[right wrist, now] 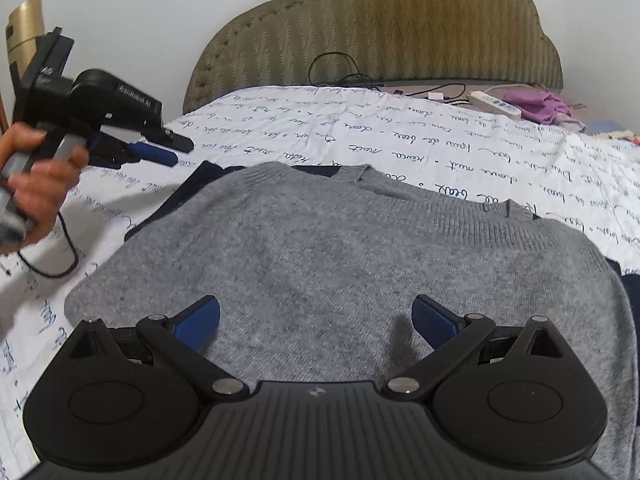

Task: Fold small clothes

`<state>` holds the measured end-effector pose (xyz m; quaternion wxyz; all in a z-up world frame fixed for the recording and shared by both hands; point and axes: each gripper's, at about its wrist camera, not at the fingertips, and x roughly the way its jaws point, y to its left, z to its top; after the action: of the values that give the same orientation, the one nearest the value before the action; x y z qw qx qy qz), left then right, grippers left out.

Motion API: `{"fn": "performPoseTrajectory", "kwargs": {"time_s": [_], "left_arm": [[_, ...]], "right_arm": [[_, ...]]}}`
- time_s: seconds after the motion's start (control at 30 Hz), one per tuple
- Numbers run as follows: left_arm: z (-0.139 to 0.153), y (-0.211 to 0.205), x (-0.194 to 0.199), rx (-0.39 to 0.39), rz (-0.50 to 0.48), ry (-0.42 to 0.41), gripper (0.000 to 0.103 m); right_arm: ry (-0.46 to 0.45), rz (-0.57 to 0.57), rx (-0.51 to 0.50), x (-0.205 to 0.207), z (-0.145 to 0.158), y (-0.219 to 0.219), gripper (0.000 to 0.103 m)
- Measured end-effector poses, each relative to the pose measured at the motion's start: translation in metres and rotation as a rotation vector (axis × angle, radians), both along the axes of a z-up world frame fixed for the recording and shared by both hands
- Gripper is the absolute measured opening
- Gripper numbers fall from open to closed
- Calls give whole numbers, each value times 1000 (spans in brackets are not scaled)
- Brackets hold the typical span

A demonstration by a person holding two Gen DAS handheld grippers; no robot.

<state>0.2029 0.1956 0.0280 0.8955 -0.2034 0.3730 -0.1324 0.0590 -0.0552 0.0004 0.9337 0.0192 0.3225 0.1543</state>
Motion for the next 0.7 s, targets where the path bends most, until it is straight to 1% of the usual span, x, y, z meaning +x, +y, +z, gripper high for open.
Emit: {"fn": "performPoseTrajectory", "kwargs": {"time_s": [0.1, 0.13, 0.17, 0.2, 0.23, 0.27, 0.3, 0.33, 0.37, 0.43, 0.47, 0.5, 0.53, 0.6, 0.63, 0.7], "left_arm": [[-3, -22, -5, -68, -153, -14, 29], [-6, -31, -3, -74, -188, -5, 29], [-14, -38, -3, -59, -208, 8, 29], [-19, -46, -3, -22, -213, 20, 29], [-25, -51, -3, 32, -198, 29, 29], [-31, -54, -1, 89, -171, 33, 29], [-37, -54, 1, 124, -147, 34, 29], [-42, -46, 3, 128, -126, 42, 28], [-46, -38, 5, 102, -114, 54, 24], [-46, -20, 4, 37, -92, 75, 24], [-41, -16, 0, 28, -89, 68, 24], [-35, -14, -4, 38, -91, 47, 24], [-29, -14, -11, 57, -99, 20, 24], [-25, -20, -22, 110, -113, -7, 33], [-26, -26, -23, 147, -122, -1, 34], [-30, -36, -28, 228, -119, 5, 34]], "right_arm": [[-16, -19, -8, 2, 0, -3, 103], [-32, -36, -19, 2, 2, -6, 103], [-45, -53, -28, 4, 4, -11, 103], [-55, -73, -32, 6, 6, -18, 103], [-65, -98, -29, 11, 8, -28, 103], [-76, -124, -27, 16, 10, -38, 103], [-79, -157, -33, 23, 10, -50, 103], [-62, -193, -52, 32, 7, -62, 103], [-27, -233, -77, 40, 2, -74, 103], [82, -319, -143, 57, -15, -96, 103], [117, -353, -157, 60, -22, -104, 103], [118, -379, -128, 56, -25, -113, 103], [106, -391, -84, 49, -23, -118, 103], [57, -399, -40, 35, -17, -116, 103], [34, -376, -41, 30, -16, -110, 103], [26, -298, -91, 27, -19, -93, 103]]}}
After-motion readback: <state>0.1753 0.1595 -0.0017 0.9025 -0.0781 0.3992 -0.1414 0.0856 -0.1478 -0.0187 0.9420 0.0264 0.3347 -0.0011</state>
